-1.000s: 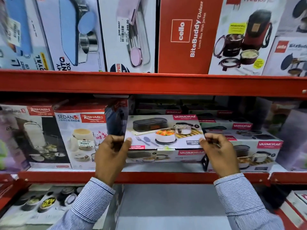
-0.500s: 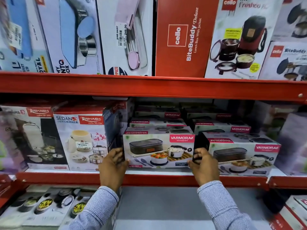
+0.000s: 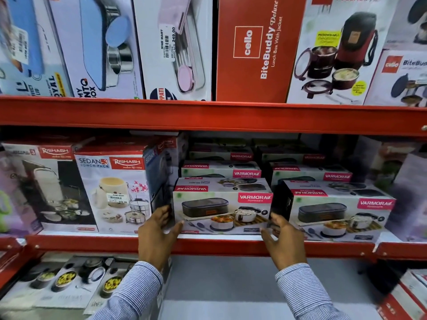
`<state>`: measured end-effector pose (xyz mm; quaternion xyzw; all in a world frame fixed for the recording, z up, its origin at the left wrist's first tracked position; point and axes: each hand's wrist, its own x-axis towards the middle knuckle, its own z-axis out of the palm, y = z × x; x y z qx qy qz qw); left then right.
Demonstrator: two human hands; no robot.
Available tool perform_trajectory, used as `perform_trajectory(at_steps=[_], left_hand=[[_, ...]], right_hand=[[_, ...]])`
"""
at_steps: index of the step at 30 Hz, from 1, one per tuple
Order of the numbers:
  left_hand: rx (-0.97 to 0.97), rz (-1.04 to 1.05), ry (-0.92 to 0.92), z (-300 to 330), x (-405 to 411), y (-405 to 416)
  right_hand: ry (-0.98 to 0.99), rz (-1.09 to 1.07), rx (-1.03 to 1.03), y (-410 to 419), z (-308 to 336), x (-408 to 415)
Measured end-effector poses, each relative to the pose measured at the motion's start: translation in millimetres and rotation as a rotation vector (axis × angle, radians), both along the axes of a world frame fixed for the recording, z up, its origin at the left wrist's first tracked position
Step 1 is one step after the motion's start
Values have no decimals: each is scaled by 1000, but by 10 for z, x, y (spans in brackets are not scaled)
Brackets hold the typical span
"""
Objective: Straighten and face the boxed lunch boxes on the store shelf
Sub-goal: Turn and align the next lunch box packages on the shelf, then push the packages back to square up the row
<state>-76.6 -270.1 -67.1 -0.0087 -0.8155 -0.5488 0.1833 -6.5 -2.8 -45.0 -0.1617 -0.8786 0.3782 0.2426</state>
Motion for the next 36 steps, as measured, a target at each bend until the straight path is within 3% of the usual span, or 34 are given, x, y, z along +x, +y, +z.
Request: perform_trajectory(at_steps=[26,30,36], left_hand=[[-126,-22,4,76,246,-27],[-153,55,37,48,341,-2],[-194,86,539,-73,530,318]], right_hand=[[3,-25,18,-1,-96,206],[42,-24,-14,39,-103,317],[241,-109,-35,407,-178,600]])
